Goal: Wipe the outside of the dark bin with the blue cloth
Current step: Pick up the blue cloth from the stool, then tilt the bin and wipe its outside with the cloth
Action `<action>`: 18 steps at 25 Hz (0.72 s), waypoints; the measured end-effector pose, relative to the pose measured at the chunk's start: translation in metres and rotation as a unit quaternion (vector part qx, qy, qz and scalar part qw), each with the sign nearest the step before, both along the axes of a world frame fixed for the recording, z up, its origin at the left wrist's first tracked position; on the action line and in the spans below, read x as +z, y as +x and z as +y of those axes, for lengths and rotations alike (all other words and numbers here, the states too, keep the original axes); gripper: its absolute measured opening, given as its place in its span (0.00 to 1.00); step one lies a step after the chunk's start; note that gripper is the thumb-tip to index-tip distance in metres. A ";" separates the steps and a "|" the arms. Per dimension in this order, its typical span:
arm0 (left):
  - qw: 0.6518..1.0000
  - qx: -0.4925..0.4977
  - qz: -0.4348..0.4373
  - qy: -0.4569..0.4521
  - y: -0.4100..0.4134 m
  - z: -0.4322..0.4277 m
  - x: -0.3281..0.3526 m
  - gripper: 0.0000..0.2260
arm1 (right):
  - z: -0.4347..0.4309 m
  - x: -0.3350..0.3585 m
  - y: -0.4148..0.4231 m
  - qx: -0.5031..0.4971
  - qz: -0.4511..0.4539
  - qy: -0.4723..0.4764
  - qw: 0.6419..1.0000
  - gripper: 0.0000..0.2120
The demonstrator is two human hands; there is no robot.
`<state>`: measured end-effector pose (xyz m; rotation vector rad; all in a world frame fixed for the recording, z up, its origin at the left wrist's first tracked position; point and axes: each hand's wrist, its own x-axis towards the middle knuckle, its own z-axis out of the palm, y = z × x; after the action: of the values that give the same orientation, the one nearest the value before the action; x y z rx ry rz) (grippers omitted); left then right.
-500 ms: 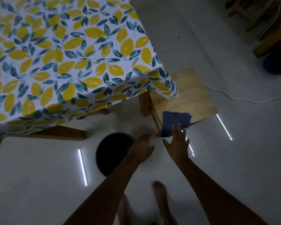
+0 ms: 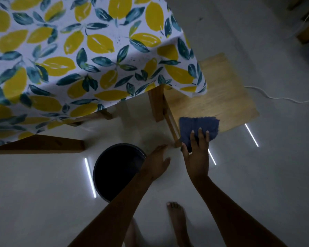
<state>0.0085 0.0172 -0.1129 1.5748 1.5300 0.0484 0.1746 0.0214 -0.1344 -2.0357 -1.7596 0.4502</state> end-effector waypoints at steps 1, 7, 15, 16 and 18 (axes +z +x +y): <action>1.000 0.002 -0.001 -0.005 -0.002 -0.006 -0.004 0.25 | -0.003 -0.002 -0.001 0.004 0.018 0.022 1.000 0.24; 1.000 -0.004 0.011 -0.012 -0.022 -0.041 -0.013 0.25 | -0.014 0.026 0.001 -0.008 0.122 0.051 0.991 0.13; 0.997 -0.028 0.069 -0.027 -0.076 -0.108 -0.082 0.23 | -0.083 -0.019 -0.032 -0.050 0.335 -0.022 0.941 0.07; 0.995 -0.044 0.085 -0.030 -0.082 -0.117 -0.104 0.25 | -0.091 -0.035 -0.038 -0.045 0.348 -0.034 0.936 0.09; 0.990 -0.077 0.111 -0.032 -0.086 -0.131 -0.142 0.30 | -0.105 -0.068 -0.049 -0.045 0.382 -0.066 0.921 0.11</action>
<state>-0.0771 -0.1143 -0.2547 1.6848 1.5560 -0.2683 0.1254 -0.0841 -0.2023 -1.6606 -1.1683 1.1700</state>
